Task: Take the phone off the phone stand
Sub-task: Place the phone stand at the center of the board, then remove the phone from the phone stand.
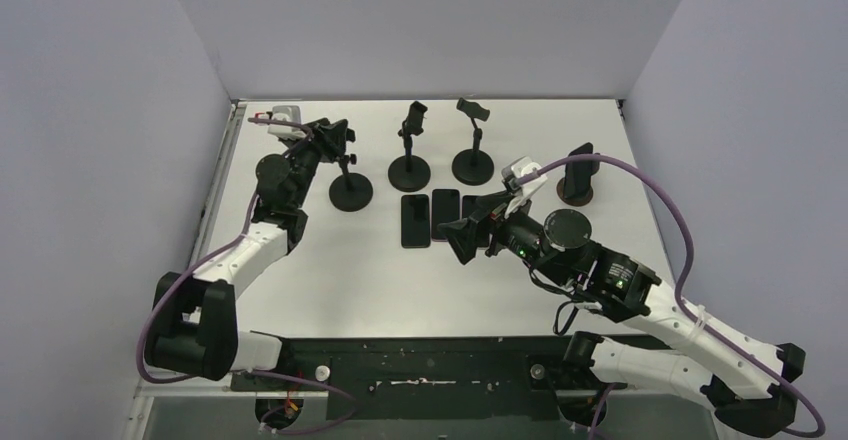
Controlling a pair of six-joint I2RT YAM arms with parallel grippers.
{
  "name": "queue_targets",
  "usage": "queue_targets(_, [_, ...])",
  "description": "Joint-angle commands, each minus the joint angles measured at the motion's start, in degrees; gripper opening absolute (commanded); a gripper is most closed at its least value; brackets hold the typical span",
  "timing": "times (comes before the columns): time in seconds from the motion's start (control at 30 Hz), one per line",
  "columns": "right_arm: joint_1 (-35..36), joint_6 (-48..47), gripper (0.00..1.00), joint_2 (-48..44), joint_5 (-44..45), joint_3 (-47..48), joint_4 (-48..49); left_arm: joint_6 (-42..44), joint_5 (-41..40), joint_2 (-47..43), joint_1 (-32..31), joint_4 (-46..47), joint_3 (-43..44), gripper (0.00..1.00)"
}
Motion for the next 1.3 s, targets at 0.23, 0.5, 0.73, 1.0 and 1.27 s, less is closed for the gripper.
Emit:
queue_targets(0.23, [0.6,2.5,0.97,2.0,0.0,0.0,4.1,0.8,-1.5,-13.0,0.1,-3.2,-5.8,0.68])
queue_targets(0.5, [-2.7,8.1,0.98,14.8,9.7,11.0,-2.1,-1.7,-14.0,-26.2,0.1,-19.7,-0.9,0.97])
queue_targets(0.73, [-31.3,24.8,0.93,20.3,-3.3,9.9,1.9,-4.0,-16.1,-35.6,-0.8,-23.1,-8.3,0.97])
queue_targets(1.0, [-51.9,31.2,0.88,13.3,5.1,-0.9,1.3,3.9,-21.3,-46.8,-7.0,-20.4,-17.5,0.98])
queue_targets(1.27, [-60.7,28.9,0.9,13.9,10.8,-6.2,2.2,5.5,-19.7,-49.8,-9.5,-19.3,-18.4,0.97])
